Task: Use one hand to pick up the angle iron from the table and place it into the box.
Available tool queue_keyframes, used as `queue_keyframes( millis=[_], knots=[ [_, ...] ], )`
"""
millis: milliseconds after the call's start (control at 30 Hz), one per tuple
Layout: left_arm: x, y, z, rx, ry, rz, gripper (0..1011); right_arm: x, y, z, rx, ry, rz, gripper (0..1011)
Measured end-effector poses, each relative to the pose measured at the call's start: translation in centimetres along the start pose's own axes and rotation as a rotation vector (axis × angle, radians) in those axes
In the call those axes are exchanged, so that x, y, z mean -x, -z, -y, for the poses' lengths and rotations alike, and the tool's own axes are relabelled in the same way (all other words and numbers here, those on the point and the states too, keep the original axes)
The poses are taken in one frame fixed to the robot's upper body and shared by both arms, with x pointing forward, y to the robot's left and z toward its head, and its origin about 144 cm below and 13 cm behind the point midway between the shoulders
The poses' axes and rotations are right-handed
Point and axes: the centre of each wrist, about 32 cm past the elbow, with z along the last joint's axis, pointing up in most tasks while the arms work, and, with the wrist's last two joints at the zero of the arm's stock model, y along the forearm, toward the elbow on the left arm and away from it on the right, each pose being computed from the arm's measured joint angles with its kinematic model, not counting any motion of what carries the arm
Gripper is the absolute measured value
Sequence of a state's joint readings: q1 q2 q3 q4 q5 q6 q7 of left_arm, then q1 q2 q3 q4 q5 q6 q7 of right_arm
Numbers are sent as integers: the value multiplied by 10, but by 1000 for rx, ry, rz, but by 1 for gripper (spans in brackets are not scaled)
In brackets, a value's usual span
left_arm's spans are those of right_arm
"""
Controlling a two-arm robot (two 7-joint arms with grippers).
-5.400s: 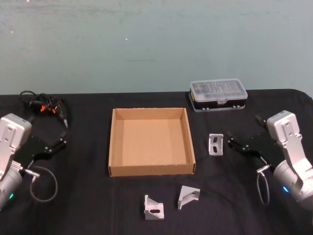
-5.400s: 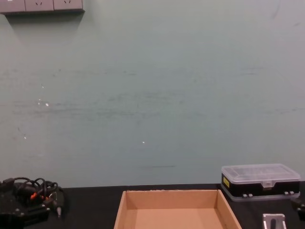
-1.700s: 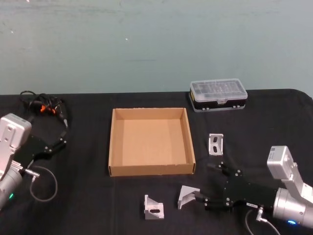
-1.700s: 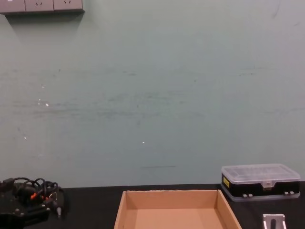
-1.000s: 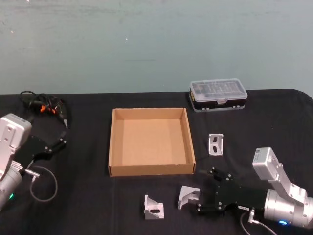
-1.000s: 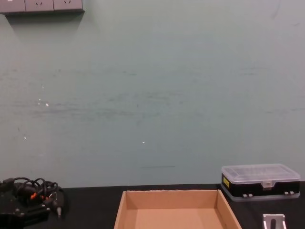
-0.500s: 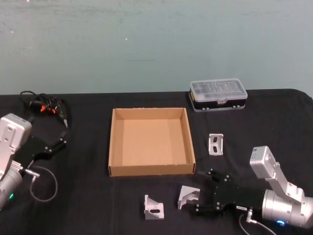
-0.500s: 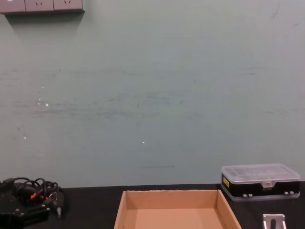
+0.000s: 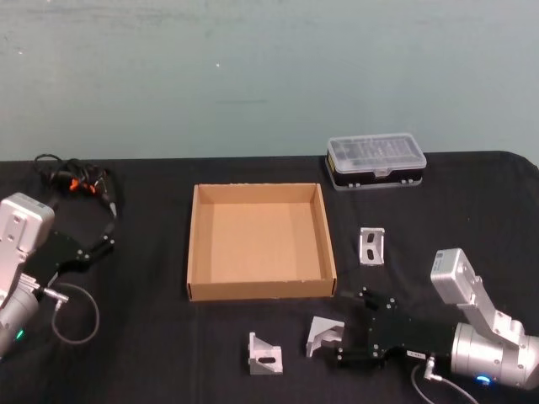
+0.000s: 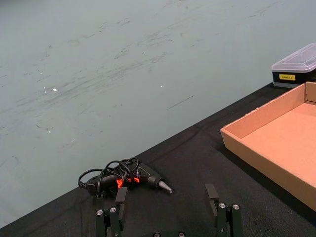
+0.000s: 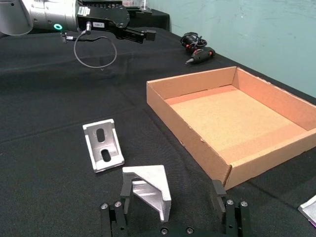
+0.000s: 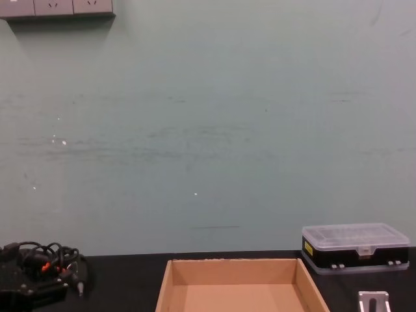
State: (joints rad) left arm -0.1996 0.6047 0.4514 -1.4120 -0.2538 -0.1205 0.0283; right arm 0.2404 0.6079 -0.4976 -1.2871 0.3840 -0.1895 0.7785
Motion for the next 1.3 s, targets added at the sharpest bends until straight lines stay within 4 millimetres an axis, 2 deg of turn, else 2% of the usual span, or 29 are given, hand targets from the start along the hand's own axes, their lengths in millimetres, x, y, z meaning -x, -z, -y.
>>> queue_keyframes(
  millis=[133,333,567,600,667,833,867,900,1100,1300],
  knots=[
    [0,0,0,0,0,0,1000,0,0,0,0,0,0,998],
    [0,0,0,0,0,0,1000,0,0,0,0,0,1,874],
    [0,0,0,0,0,0,1000,0,0,0,0,0,2,651],
    [0,0,0,0,0,0,1000,0,0,0,0,0,2,651],
    [0,0,0,0,0,0,1000,0,0,0,0,0,2,552],
    [0,0,0,0,0,0,1000,0,0,0,0,0,2,408],
    [0,0,0,0,0,0,1000,0,0,0,0,0,2,346],
    [0,0,0,0,0,0,1000,0,0,0,0,0,2,346],
    [0,0,0,0,0,0,1000,0,0,0,0,0,2,140],
    [0,0,0,0,0,0,1000,0,0,0,0,0,2,110]
  ],
)
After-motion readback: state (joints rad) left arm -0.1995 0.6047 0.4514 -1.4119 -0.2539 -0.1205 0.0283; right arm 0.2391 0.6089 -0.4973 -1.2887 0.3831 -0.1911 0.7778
